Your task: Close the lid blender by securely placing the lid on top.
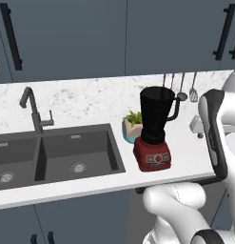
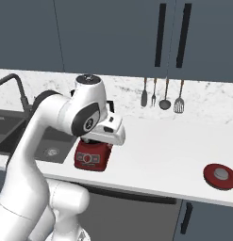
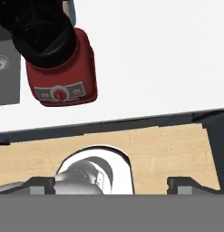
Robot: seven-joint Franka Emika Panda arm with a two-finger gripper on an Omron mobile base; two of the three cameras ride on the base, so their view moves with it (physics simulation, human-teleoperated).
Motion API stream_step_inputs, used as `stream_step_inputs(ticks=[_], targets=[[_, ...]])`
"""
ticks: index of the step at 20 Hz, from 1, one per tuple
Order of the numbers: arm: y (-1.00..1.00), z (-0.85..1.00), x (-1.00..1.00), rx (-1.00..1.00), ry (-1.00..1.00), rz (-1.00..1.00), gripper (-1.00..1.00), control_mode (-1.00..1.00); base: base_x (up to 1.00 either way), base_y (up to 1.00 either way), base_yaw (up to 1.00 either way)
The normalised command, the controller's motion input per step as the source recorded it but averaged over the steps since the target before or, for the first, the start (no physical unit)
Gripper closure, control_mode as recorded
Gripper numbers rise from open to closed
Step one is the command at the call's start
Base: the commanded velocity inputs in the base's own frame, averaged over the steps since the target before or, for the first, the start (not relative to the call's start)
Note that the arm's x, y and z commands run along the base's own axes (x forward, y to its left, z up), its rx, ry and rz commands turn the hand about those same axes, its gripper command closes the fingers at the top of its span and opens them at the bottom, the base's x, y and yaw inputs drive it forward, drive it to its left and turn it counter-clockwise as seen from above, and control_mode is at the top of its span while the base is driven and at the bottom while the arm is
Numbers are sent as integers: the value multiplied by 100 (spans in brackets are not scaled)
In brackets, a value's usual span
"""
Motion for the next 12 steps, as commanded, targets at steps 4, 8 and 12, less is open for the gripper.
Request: stream_step_inputs(ticks=[4,8,12], targets=[[-100,-4,-74,0,-1,-1,-100,-100,0,0,0],[-100,0,-56,0,-9,0,-100,-100,0,0,0],[-100,1,-39,0,-14,0,-100,-100,0,0,0]])
